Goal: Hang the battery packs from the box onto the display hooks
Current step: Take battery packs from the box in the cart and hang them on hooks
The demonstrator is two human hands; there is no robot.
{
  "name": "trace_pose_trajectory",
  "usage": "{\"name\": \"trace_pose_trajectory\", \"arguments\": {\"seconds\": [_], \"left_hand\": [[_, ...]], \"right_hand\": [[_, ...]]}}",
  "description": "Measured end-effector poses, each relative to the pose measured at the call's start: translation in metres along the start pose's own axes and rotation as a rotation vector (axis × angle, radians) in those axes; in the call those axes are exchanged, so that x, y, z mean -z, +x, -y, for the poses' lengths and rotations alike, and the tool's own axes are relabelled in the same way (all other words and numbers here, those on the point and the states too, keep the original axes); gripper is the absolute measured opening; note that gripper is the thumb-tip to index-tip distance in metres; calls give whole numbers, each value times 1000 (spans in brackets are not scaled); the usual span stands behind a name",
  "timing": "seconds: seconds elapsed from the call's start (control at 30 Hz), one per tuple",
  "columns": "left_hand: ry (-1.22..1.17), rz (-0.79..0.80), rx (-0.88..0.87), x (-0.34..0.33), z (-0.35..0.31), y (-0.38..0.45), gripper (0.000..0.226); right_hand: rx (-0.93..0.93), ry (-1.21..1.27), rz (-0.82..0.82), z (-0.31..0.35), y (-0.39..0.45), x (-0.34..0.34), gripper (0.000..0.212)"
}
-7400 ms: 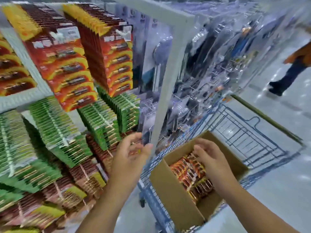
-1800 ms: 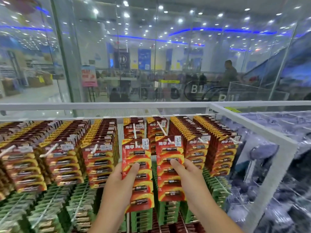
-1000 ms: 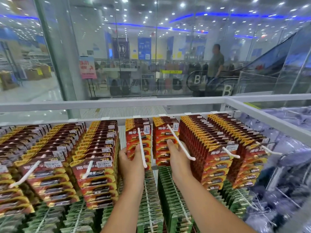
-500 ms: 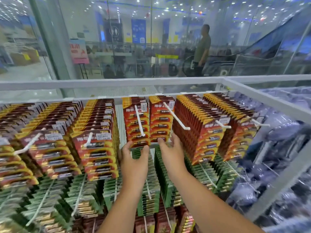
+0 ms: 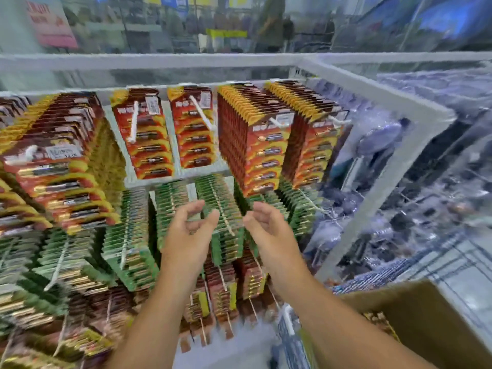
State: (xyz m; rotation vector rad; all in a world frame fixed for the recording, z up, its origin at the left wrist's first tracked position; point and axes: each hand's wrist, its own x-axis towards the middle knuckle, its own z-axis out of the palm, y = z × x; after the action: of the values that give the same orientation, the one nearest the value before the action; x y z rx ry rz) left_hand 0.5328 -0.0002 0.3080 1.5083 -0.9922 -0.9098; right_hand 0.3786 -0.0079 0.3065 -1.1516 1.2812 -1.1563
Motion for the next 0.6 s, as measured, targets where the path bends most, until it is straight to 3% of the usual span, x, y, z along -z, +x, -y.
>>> {"name": "trace_pose_trajectory", "arguments": {"seconds": [0.47,0.6], "left_hand": [[78,162,51,-197,29,-146,25],[144,284,95,-252,54,-179,26]], "right_hand": [[-153,-15,-211,-99,-85,283,26],[-228,-45,-266,-124,-101,351,25]]}}
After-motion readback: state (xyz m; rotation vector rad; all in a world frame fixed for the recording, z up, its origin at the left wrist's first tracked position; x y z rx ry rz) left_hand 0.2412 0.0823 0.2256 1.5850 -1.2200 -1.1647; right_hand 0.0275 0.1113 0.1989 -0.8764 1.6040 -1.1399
